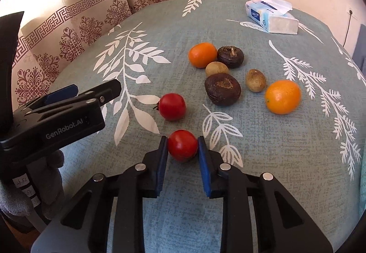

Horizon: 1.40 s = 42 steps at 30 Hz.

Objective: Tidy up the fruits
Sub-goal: 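Grasp a red tomato with the right gripper, then grasp the other red tomato with the left gripper, then drop the tomato into the blue basket with the right gripper while the left carries its tomato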

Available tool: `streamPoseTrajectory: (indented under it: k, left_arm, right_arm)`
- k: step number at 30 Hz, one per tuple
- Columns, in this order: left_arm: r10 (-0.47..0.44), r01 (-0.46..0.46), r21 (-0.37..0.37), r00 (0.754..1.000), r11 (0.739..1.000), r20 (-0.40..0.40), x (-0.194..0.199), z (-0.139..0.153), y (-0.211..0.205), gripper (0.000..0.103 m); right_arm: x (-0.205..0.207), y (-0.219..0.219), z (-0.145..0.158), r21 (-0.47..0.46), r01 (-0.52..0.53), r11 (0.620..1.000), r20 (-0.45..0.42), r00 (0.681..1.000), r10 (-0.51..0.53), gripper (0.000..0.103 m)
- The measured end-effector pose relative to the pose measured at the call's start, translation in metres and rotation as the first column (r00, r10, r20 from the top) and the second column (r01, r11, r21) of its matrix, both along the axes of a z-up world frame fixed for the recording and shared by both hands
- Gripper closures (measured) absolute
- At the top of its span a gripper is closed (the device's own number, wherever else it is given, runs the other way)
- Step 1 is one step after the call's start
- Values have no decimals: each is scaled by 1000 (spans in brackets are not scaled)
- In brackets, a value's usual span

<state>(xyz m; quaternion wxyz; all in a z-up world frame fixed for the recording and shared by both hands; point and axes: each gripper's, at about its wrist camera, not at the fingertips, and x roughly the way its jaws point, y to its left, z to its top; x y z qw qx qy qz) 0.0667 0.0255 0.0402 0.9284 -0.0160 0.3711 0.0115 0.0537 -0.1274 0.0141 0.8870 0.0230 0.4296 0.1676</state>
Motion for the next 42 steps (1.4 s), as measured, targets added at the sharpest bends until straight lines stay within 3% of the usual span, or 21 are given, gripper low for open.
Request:
streamPoseTrajectory:
  k: [13, 15, 19, 21, 23, 26, 31, 36, 42]
  left_arm:
    - [-162, 162, -6, 985, 987, -57, 7, -9, -59, 15]
    - [-185, 185, -1, 980, 983, -73, 11, -13, -68, 25]
    - [-226, 226, -16, 970, 974, -83, 18, -17, -79, 32]
    - [-246, 244, -38, 964, 969, -99, 21, -20, -81, 48]
    - [-258, 251, -64, 958, 966, -125, 25, -27, -80, 59]
    - [-282, 273, -97, 954, 957, -102, 21, -26, -75, 73]
    - [-291, 281, -142, 955, 949, -52, 10, -22, -65, 73]
    - [-269, 270, -124, 963, 955, 21, -2, -11, -61, 73]
    - [-250, 254, -116, 967, 960, 46, -7, -6, -57, 73]
  right_arm:
    - [-28, -59, 17, 44, 124, 991, 40, 991, -126, 76]
    - [-31, -64, 18, 43, 134, 990, 43, 990, -136, 76]
    - [-33, -73, 18, 51, 160, 986, 36, 986, -162, 76]
    - [-34, -76, 17, 55, 173, 983, 31, 984, -174, 76]
    - [-34, -75, 18, 52, 178, 983, 30, 983, -180, 76]
    - [-34, -73, 18, 46, 179, 983, 28, 983, -180, 76]
    - [-36, -73, 18, 41, 201, 979, 17, 979, -202, 76]
    - [-45, -78, 28, 39, 234, 972, 33, 971, -235, 76]
    - [-59, -91, 49, 11, 296, 955, 88, 951, -296, 76]
